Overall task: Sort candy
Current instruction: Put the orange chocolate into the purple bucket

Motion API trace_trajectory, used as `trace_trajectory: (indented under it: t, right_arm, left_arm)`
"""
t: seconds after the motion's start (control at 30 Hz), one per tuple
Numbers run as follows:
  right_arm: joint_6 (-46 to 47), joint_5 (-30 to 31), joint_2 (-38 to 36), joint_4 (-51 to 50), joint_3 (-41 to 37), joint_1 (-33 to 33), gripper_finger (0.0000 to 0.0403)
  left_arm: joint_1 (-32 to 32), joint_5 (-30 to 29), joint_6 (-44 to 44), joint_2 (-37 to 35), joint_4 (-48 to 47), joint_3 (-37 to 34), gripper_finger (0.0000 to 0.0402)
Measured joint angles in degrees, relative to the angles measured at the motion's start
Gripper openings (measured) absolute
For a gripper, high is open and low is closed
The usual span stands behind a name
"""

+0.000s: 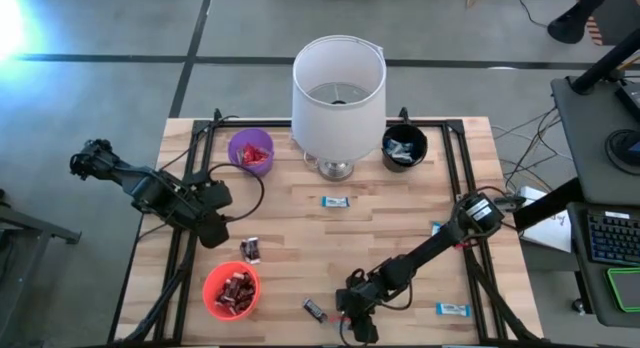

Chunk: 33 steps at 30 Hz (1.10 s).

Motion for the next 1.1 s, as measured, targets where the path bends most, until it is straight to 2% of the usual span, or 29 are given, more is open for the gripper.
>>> trace_trajectory:
  t: [0.13,0.4,0.63,0.8,0.93,1.1]
  right_arm:
    - [0.1,0.1,0.0,-0.2,0.0,0.0,0.0118]
    - [0.2,0.1,-0.1,-0.3,0.0,0.0,0.0019]
    - [0.2,0.8,-2.5,-4.4,-0.1,-0.3,0.0014]
    - [-0.2,6.2,-6.9,-7.5,-0.2,-2.0,0.0013]
    - [-0.2,8.3,-10.3,-7.0,-0.1,-4.1,0.0013]
    - [-4.6,14.5,-13.7,-6.5,3.2,-7.0,0.0013]
  left_arm:
    - [0.0,0.0,0.0,0.0,0.3,-0.5,0.0190]
    - [0.0,0.0,-1.0,0.0,0.9,-1.1,0.0190]
    - [0.0,0.3,-1.2,0.0,5.7,-1.1,0.0191]
    - [0.1,3.3,-1.4,0.0,10.6,-1.1,0.0209]
    - [0.1,3.2,-1.3,0.1,13.9,-1.1,0.0234]
    - [0.0,3.2,4.6,1.0,19.1,-1.8,0.0249]
